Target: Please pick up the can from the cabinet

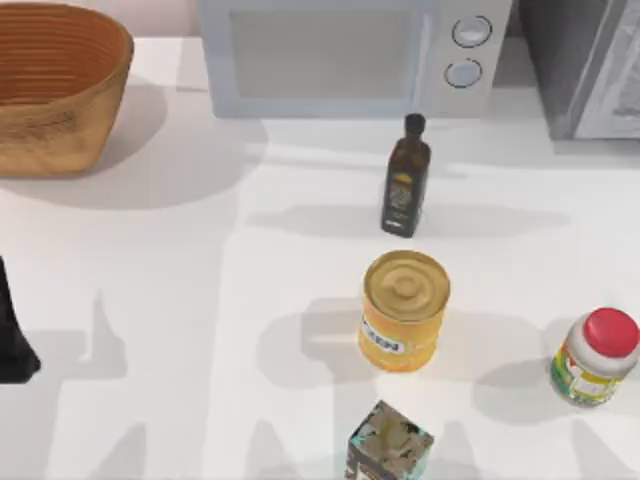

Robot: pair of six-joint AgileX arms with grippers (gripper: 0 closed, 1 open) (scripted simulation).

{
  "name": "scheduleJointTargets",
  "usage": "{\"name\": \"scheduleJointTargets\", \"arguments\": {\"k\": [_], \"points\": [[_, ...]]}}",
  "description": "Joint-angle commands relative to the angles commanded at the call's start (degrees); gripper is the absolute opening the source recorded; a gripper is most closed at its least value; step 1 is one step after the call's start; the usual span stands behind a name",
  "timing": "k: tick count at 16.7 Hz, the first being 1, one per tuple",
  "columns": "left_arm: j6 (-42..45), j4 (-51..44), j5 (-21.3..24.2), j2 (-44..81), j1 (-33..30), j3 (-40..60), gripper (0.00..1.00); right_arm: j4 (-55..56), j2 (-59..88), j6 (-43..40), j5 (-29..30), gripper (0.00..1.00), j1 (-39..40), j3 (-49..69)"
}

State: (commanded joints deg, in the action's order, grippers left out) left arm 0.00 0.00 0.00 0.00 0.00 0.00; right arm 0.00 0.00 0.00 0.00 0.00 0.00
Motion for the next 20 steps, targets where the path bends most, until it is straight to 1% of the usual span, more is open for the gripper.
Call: {"name": "scheduleJointTargets", "arguments": {"k": [4,8,12,20], "points": [[0.00,0.00,0.00,0.00,0.00,0.00,1.00,-0.33,1.41,0.03,0.30,1.00,0.15,1.80],[0.00,0.00,0.00,0.00,0.00,0.00,1.00,-2.77,9.86,0.17,1.74,1.00,1.23,12.47],[0.00,0.00,0.00,0.00,0.00,0.00,1.00,-7.25,23.93,0.33,3.79,1.00,3.20,30.16],[0.00,0.00,0.00,0.00,0.00,0.00,1.00,-17.76,56.20,0.65,8.30,1.00,7.81,72.48]]}}
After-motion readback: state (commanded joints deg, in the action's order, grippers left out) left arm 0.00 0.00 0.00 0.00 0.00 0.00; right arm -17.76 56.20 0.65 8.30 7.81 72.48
